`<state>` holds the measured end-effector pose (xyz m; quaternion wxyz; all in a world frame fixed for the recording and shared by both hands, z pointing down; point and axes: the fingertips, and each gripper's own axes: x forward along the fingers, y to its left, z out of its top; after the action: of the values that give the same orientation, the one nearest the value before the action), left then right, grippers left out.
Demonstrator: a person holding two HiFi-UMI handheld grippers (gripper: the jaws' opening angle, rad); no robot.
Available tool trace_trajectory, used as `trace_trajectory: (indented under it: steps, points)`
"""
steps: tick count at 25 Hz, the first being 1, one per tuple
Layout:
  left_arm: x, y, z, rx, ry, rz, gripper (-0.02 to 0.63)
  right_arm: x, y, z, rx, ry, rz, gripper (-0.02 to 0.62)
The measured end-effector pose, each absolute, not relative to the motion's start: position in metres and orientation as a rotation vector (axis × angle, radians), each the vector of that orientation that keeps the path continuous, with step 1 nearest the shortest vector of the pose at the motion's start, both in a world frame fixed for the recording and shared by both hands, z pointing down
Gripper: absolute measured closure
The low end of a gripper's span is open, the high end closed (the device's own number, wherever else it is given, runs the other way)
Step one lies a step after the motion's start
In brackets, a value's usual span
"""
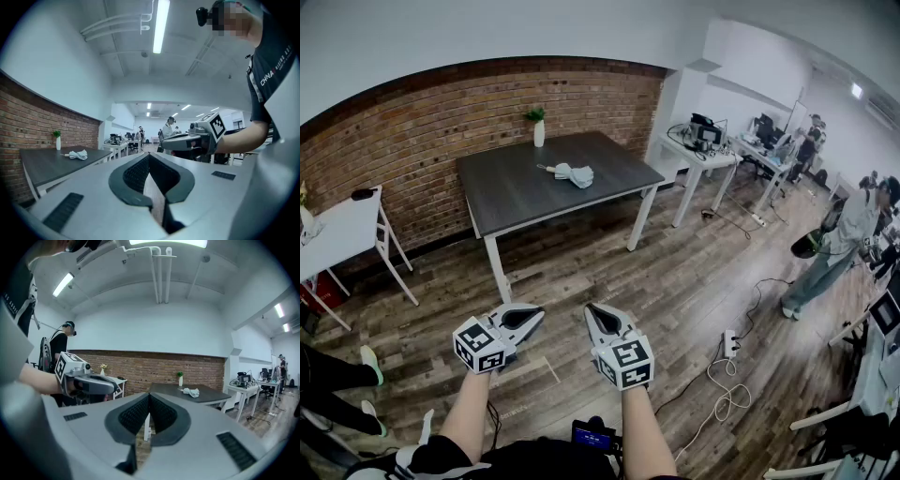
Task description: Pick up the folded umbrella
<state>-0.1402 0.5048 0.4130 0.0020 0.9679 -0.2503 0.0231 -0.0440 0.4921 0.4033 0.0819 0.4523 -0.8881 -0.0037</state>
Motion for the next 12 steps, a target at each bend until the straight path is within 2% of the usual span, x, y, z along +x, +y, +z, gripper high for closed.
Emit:
trace_trajectory:
  steps: [12]
  points:
    - [-0.140, 0.498, 0.387, 3.025, -0.851, -0.043, 0.604, -0.054, 0.487, 0.393, 1.379, -2.658, -0.040, 0.588]
